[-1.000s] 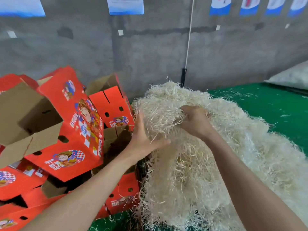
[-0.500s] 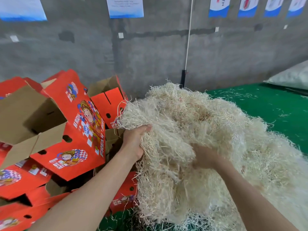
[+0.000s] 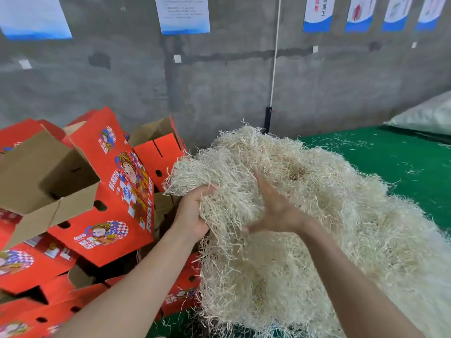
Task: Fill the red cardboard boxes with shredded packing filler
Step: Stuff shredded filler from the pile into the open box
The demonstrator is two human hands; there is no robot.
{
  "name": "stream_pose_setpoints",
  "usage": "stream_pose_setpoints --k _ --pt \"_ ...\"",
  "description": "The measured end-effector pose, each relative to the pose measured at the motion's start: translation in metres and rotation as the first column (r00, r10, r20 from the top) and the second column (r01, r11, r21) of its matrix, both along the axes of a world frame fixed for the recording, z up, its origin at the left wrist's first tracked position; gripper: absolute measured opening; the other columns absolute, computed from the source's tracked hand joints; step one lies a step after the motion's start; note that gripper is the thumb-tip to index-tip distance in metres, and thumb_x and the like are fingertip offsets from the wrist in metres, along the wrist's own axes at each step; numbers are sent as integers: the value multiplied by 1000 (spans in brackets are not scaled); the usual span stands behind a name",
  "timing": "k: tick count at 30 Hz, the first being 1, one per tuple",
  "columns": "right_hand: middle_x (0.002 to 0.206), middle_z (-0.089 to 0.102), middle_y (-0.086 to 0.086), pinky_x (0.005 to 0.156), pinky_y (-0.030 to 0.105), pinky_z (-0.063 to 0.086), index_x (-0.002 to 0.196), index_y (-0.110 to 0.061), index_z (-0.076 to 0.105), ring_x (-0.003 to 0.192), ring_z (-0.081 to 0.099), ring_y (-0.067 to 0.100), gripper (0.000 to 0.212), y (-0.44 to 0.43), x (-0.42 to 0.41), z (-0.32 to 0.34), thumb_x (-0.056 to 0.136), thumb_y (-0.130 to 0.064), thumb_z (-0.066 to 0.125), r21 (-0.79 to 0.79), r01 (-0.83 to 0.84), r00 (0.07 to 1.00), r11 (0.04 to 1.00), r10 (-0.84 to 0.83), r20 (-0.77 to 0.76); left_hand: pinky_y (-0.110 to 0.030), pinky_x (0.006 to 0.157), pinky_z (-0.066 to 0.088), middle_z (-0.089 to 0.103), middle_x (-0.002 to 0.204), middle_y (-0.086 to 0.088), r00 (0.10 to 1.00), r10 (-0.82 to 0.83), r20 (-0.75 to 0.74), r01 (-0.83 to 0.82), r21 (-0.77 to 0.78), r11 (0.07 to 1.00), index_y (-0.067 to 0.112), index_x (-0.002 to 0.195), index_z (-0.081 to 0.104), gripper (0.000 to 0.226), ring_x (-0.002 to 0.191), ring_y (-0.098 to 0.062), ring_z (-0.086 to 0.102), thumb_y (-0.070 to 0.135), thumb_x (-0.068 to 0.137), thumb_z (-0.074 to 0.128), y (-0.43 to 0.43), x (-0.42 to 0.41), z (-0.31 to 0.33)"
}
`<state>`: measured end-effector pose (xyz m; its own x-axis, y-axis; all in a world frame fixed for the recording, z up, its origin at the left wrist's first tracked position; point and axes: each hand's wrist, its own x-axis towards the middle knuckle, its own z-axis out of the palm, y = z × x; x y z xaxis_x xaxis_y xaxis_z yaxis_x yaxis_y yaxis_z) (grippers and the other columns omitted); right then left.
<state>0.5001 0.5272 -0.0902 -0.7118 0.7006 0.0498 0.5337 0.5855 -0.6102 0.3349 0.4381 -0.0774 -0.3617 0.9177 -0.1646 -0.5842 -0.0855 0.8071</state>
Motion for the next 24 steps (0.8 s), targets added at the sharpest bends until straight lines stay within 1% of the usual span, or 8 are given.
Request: stream_pose_setpoints --k 3,6,9,15,18,21,22,24 --pt "145 37 9 97 26 37 143 -11 25 120 48 22 80 1 7 -24 79 -30 69 -97 117 993 988 -118 0 -39 70 54 69 81 -9 998 -10 57 5 93 996 12 75 69 10 72 -26 67 16 71 60 -6 -12 5" --pt "128 53 15 87 34 48 121 -3 53 99 59 23 35 18 24 -30 88 -11 59 -190 320 923 928 -350 -158 -37 64 57 72 91 -12 997 -70 -43 74 74 995 10 91 71 29 80 -27 70 25 68 63 -11 -23 1" --pt "112 51 9 63 22 44 124 -5 48 77 52 8 32 20 35 -10 91 -6 51 -528 211 776 822 -470 -422 -32 63 58 73 97 -10 980 -137 -144 128 -70 989 9 115 60 52 83 -22 71 27 66 67 -10 -10 -9" --pt "92 51 1 78 27 43 122 -6 45 77 48 10 28 34 29 29 98 -20 39 -590 242 640 770 -584 -499 -41 78 54 67 111 -15 988 -80 -129 41 -286 958 9 113 63 82 97 -28 65 42 40 80 3 24 -27" --pt "72 44 -1 52 21 38 93 -15 45 59 44 8 8 44 36 44 93 -9 39 -598 340 534 726 -672 -513 -40 77 54 65 116 -13 985 -117 -128 71 -318 946 17 103 72 70 106 -29 62 45 39 82 2 22 -31" --pt "68 48 0 39 18 34 88 -14 50 50 44 7 9 53 52 42 89 -9 42 -559 459 370 691 -720 -586 -52 100 41 60 125 -14 988 -116 -105 78 -314 946 19 122 61 82 115 -33 56 47 48 82 -2 11 -34" --pt "76 55 4 43 22 38 102 -9 53 54 49 11 15 54 55 36 90 -13 47 -468 564 384 680 -718 -580 -53 102 39 60 125 -14 990 -102 -98 69 -296 953 19 125 59 83 115 -34 56 46 51 80 -3 7 -33" --pt "94 62 12 61 33 49 122 -4 46 71 59 23 38 53 57 17 89 -22 54 -81 715 632 695 -691 -350 -52 100 40 63 119 -15 994 -64 -85 42 -244 969 17 123 60 82 111 -33 58 43 48 80 -1 0 -26"
